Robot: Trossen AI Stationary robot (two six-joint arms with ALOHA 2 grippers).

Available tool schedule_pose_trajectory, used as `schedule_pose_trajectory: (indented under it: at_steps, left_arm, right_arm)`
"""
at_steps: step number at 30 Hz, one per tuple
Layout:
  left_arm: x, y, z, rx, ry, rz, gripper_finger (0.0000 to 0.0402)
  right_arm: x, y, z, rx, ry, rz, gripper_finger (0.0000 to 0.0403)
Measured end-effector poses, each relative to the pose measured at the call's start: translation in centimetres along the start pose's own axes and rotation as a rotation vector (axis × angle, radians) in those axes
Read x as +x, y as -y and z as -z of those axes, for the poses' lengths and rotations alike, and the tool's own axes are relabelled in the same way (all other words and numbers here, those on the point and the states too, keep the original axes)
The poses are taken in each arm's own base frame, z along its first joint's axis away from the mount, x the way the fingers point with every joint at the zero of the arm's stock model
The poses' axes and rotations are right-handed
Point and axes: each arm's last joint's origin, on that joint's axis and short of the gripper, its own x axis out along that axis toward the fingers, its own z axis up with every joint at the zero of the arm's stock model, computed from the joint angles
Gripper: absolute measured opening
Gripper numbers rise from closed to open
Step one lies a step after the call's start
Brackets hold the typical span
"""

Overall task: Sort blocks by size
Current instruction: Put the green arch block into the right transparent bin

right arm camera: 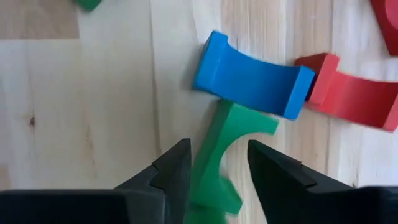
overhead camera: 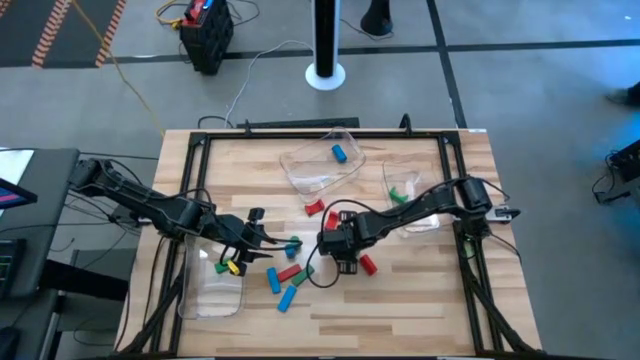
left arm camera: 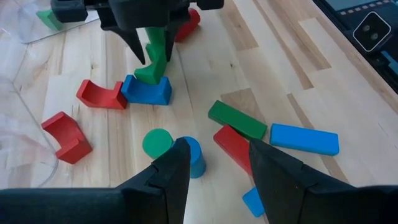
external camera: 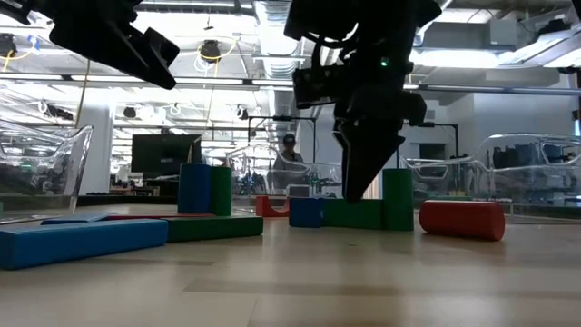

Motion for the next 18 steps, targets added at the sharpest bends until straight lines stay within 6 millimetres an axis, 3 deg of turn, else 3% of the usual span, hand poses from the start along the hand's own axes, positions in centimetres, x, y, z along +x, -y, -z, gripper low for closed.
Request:
schedule_pose_trajectory:
  at_steps: [10, 13, 18]
  left_arm:
    - [0.01, 0.0, -0.05, -0.002, 0.005, 0.0, 0.0158]
    - [0.02, 0.0, -0.16, -0.001, 0.017, -0.001, 0.0158]
    - [0.99, 0.11, -0.12, 0.012, 0.006, -0.004, 0.0158]
  right_arm:
    - [0.9, 0.33, 0.2, 0.008, 0.024, -0.008, 0.0128]
    - [0.83, 0.25, -0.01, 0.003, 0.046, -0.012, 0.0148]
    - [0.79, 0.02, -0.04, -0.004, 0.054, -0.015, 0.0216]
